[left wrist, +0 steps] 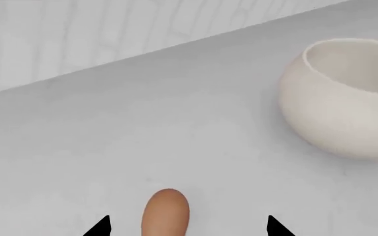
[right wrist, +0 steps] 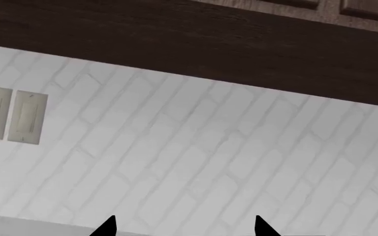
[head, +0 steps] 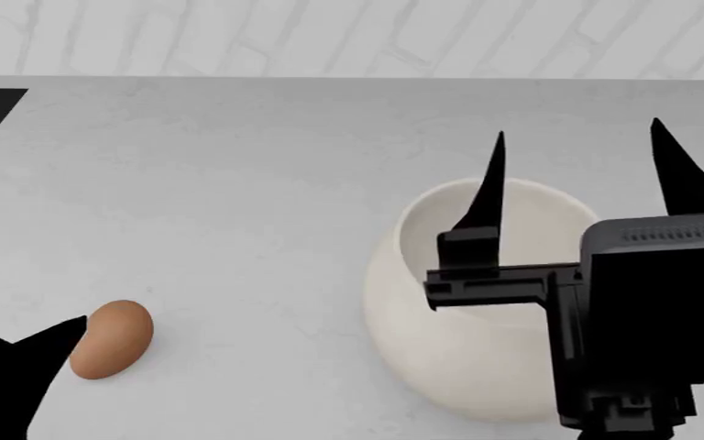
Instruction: Place the eggs and milk next to the bowl.
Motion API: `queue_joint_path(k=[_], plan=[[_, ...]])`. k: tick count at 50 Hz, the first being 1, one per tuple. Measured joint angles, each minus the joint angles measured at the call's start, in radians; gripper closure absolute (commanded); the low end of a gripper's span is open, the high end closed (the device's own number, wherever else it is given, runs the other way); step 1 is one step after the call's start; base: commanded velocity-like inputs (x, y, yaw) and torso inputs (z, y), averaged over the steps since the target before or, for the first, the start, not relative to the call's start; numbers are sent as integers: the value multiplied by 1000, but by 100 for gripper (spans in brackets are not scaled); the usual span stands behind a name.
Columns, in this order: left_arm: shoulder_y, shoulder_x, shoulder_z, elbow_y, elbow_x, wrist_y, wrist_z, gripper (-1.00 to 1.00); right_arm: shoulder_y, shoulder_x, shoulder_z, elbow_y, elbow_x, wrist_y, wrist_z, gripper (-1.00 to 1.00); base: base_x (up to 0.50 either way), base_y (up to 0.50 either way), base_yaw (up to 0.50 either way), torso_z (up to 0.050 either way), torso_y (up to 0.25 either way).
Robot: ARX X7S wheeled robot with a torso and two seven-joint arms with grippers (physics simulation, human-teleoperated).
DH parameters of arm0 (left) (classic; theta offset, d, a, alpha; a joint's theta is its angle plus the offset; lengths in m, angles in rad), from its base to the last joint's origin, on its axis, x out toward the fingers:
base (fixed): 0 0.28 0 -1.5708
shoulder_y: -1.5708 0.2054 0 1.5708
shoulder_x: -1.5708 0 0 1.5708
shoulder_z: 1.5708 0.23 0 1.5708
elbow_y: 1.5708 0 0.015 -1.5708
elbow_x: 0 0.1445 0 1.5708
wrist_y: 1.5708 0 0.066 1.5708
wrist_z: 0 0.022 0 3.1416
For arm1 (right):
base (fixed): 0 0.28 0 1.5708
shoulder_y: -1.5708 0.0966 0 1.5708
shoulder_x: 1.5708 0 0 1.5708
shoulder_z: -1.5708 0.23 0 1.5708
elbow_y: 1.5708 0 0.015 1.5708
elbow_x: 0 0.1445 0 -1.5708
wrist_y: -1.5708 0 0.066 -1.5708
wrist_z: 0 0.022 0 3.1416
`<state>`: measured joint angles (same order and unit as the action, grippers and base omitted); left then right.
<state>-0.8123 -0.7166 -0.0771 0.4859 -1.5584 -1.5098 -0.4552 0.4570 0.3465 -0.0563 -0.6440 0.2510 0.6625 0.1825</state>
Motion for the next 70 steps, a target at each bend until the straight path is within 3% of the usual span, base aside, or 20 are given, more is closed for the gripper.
queue_joint_path(k=[19,70], plan=[[-27,-40,161,-68,142,53,124,-100,-24,3,12,-8,9,-14,8,-100,0,0,0,0,0],[-131,21,548,-362,531,247,412,-100,-20,11,2,4,18,-28,25,-100,0,0,0,0,0]])
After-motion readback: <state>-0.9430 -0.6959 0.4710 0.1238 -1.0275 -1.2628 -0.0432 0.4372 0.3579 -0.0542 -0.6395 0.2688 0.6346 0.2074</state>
